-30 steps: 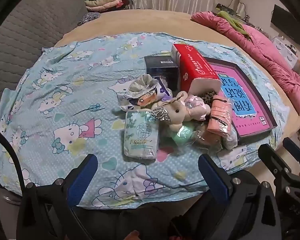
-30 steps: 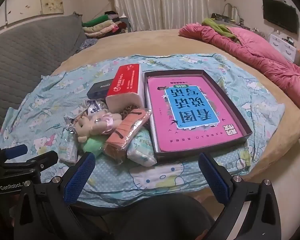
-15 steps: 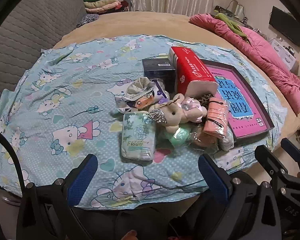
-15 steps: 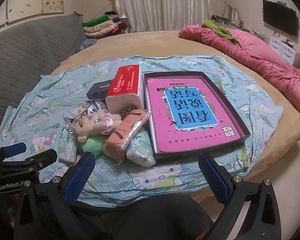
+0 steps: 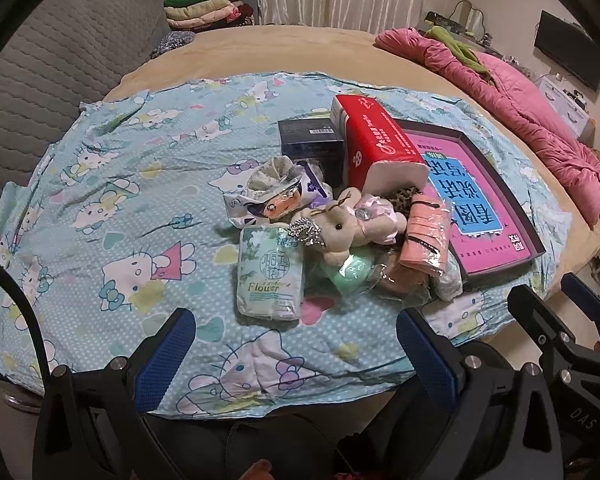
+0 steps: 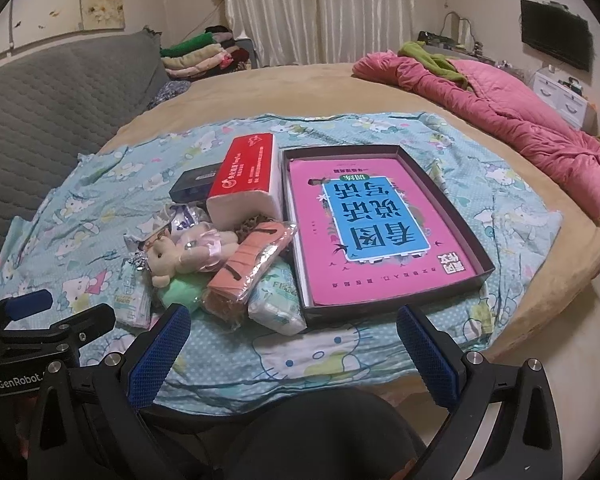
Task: Organize soft objects
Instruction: 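Move both tools over the pile of soft items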
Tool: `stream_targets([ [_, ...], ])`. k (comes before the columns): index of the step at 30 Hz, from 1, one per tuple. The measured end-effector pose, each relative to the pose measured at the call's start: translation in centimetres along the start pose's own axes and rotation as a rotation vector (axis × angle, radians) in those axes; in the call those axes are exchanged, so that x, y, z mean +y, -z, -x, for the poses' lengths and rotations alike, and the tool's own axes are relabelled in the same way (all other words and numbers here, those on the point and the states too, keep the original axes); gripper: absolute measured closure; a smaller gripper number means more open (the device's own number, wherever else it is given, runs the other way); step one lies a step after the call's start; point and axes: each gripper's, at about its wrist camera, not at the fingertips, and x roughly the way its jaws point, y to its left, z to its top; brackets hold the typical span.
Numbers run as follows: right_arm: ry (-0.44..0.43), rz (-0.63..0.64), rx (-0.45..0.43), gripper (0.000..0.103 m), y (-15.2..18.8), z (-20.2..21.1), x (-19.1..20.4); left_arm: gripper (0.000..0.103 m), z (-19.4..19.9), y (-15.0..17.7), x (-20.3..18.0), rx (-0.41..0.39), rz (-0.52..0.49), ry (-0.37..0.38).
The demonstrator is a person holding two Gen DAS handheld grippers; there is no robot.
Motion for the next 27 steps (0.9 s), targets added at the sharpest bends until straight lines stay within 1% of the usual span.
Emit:
stream_targets([
  [27, 0.004, -0.007, 0.005, 0.0, 0.05, -0.01, -0.09, 0.002, -0.05, 0.17, -0.19, 0.004, 0.003, 0.016],
])
